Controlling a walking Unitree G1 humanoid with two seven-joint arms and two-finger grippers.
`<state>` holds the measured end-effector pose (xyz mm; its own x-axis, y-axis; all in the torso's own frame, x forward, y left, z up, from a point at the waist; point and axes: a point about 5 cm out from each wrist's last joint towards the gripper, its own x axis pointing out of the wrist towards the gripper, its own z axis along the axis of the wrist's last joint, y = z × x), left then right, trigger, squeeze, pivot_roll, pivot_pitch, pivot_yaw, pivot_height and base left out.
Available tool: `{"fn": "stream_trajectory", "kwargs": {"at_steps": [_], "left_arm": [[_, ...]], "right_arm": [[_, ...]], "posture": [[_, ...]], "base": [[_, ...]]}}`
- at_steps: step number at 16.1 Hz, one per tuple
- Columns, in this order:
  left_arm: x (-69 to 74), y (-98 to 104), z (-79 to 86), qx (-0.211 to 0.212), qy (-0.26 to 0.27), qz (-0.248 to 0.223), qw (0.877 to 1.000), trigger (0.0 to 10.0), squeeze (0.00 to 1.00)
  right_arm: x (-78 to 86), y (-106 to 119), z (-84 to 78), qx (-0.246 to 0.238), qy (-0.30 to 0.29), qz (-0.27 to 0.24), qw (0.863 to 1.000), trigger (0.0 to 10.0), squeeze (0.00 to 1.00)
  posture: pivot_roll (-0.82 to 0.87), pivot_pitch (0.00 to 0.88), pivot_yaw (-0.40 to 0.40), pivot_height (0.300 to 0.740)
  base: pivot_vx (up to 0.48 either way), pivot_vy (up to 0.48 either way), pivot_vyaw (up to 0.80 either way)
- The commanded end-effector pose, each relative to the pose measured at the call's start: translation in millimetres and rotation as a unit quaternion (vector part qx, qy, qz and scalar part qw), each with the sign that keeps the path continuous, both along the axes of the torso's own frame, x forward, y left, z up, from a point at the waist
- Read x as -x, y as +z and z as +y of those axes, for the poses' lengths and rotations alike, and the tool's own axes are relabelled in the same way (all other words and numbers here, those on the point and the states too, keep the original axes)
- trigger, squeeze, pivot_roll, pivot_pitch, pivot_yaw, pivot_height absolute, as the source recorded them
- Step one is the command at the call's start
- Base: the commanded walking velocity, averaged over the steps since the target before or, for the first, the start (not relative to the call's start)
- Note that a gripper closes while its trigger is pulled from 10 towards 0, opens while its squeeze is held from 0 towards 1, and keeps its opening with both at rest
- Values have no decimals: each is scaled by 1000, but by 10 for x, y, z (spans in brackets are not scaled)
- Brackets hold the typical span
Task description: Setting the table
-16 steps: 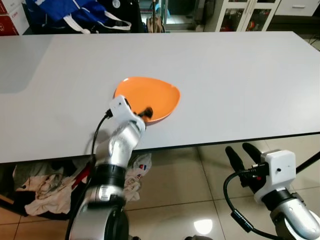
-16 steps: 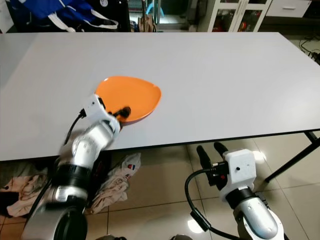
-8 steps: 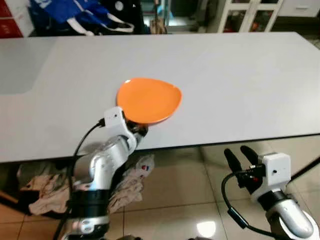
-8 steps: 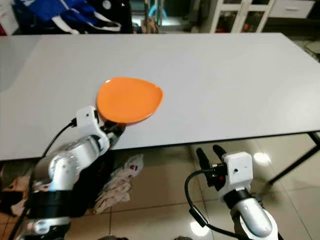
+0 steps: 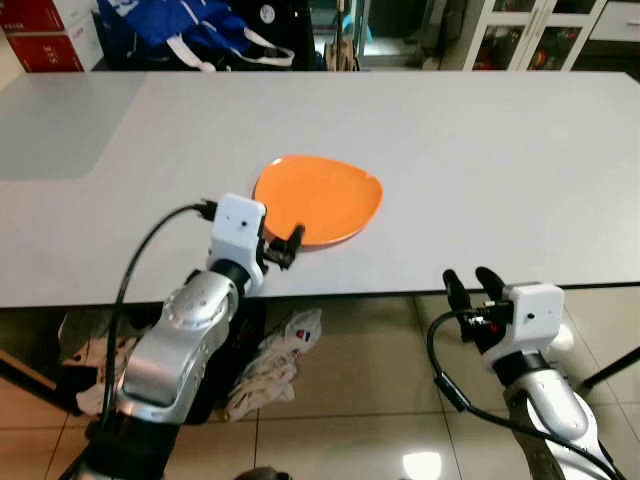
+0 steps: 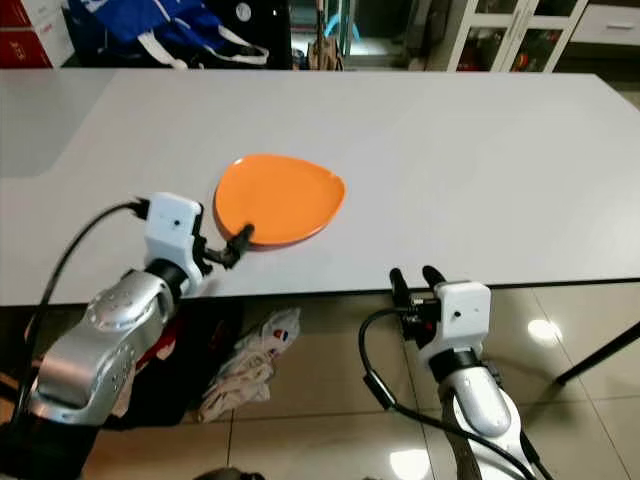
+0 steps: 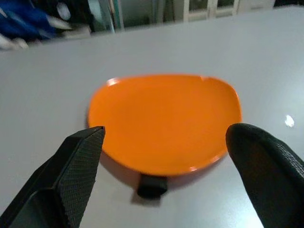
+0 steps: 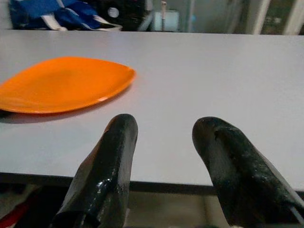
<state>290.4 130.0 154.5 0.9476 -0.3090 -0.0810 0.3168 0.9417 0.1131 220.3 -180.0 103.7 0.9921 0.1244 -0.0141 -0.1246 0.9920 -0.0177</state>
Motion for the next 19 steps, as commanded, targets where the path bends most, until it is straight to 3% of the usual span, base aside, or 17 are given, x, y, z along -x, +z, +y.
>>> {"fn": "stream_trajectory", "kwargs": {"at_steps": [1, 2, 6, 8, 11, 16, 19], "left_arm": [[50, -53, 17, -3, -1, -13, 1000, 10000, 0], [116, -75, 87, 23, 12, -26, 999, 10000, 0], [222, -109, 189, 11, 30, -67, 997, 10000, 0], [242, -81, 160, 11, 28, -92, 995, 10000, 0], [361, -317, 243, 26, 39, -32, 998, 10000, 0], [195, -428, 177, 72, 50, 20, 996, 10000, 0], [84, -378, 121, 93, 53, 19, 994, 10000, 0]], "right_arm": [[-5, -15, -30, 3, -15, -1, 1000, 10000, 0], [-8, -26, -11, 0, -16, -2, 1000, 10000, 0], [-12, -52, -1, 1, -19, -3, 1000, 10000, 0], [-18, -58, 9, 3, -14, -3, 1000, 10000, 0], [-45, 1, 63, 4, -9, -12, 1000, 10000, 0], [-76, 16, 103, 0, -9, -14, 1000, 10000, 0], [-54, 1, 106, -2, -14, -11, 1000, 10000, 0]], "posture": [[-77, 0, 40, 740], [-78, 0, 41, 740], [-70, 0, 30, 740], [-68, 0, 27, 740], [-60, 0, 26, 740], [-60, 0, 25, 740], [-70, 0, 31, 740]], "base": [[0, 0, 0], [0, 0, 0], [0, 0, 0], [0, 0, 0], [0, 0, 0], [-193, 192, 0], [-267, 400, 0]]}}
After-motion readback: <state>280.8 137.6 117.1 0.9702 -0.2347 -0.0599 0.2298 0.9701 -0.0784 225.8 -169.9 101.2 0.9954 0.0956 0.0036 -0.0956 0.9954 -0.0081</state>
